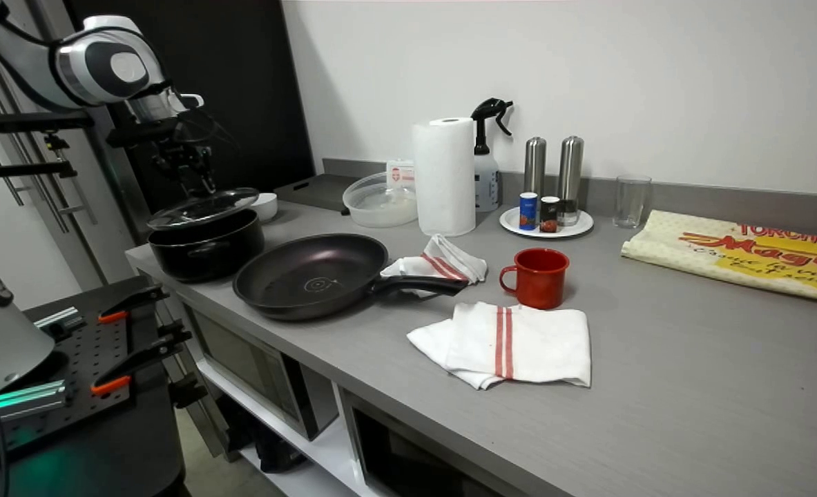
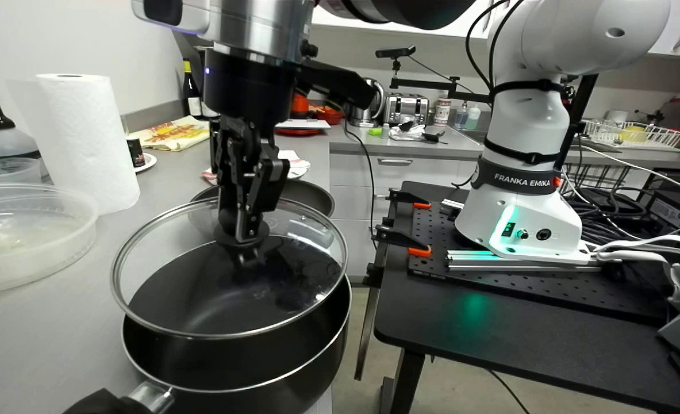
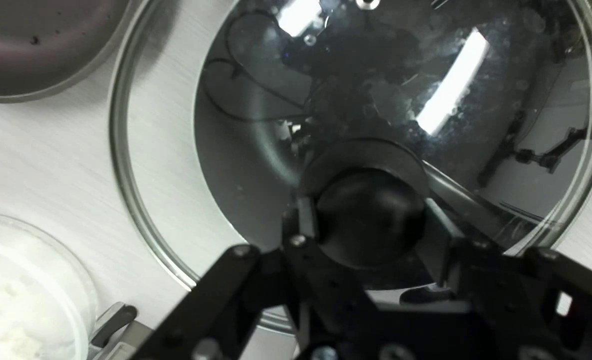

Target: Remove the glass lid from the pot

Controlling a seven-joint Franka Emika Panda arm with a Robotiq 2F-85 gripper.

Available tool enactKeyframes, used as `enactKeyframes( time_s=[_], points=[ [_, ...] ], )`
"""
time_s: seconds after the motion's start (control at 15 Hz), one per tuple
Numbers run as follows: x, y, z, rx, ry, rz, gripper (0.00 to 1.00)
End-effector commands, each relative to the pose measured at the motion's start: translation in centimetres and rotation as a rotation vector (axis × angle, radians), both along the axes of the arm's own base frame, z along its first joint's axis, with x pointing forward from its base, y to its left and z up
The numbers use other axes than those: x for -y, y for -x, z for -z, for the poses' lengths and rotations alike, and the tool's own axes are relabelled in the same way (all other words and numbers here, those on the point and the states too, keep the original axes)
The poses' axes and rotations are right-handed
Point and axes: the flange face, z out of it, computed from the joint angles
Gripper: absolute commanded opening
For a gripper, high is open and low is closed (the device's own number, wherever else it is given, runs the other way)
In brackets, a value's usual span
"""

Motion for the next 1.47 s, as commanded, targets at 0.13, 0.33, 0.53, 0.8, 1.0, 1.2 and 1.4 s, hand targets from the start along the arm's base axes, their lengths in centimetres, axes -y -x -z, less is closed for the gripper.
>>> enactKeyframes(
  time_s=[0.13,0.33,0.53,0.8,1.0,1.2,1.4],
  points=[
    [4.4,-1.9,-2.2,0.043,-0.017,0.111,0.25],
    [8.2,-3.7,-2.3,0.042,-0.035,0.203,0.25],
    [12.1,-5.4,-2.5,0.038,-0.056,0.288,0.25],
    [17.4,-7.8,-2.8,0.033,-0.095,0.39,0.25],
    [21.1,-9.1,-2.7,0.026,-0.122,0.455,0.25],
    [24.4,-10.0,-2.3,0.019,-0.145,0.513,0.25],
    [26.6,-10.6,-1.9,0.011,-0.165,0.551,0.25]
  ],
)
